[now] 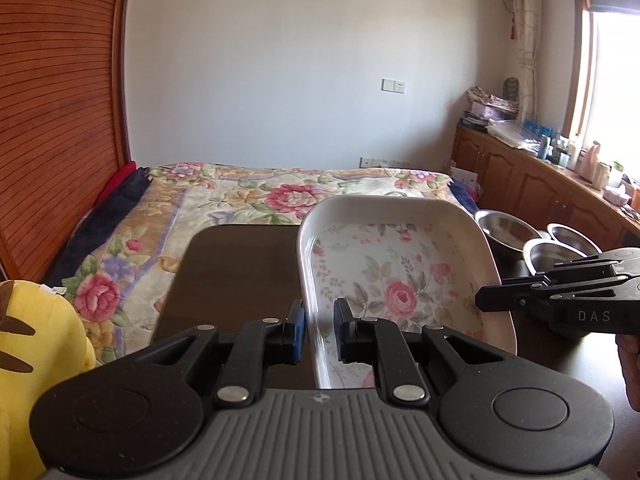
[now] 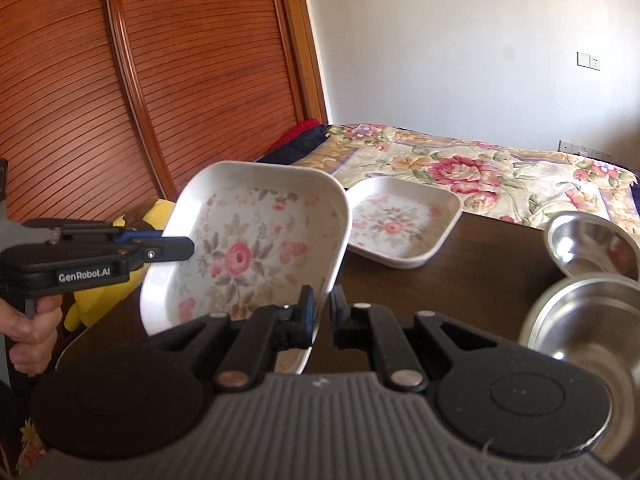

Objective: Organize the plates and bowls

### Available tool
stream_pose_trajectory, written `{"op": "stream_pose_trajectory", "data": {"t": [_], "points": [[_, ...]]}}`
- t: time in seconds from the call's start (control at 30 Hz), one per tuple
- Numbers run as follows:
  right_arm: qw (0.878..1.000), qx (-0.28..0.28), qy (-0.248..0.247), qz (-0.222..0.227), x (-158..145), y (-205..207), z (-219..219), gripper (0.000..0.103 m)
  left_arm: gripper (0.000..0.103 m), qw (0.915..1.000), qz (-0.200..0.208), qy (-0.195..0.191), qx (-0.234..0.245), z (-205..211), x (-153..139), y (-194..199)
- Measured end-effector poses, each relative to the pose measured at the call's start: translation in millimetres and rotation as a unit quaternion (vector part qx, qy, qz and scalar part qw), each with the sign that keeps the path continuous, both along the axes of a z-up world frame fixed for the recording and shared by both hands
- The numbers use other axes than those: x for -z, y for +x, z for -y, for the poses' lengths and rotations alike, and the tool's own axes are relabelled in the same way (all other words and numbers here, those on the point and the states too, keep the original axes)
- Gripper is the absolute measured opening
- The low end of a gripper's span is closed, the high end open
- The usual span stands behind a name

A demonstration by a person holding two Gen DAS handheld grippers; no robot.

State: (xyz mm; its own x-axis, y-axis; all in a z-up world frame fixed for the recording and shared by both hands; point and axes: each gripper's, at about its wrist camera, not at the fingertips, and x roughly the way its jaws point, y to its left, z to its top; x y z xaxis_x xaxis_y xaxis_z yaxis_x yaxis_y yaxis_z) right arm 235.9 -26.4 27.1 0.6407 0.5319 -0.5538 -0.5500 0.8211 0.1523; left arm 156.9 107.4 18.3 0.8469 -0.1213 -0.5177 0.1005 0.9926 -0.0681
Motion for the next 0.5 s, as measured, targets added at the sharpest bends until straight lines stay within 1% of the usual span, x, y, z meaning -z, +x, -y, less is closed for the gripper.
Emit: {"op": "stream_pose_trajectory", "data": {"t": [0.2,0.5], "points": [[1.0,0.012,-0.003,0.002,1.7,-11.2,14.6,0.01,0.016,0.9999,-0.007,0.0,0.013,16.4,3.9,-8.8],[1.0,0.017,-0.009,0.007,0.6,-27.6,26.8,0.01,0.016,0.9996,-0.014,0.0,0.024,27.9,6.7,-23.8]]}}
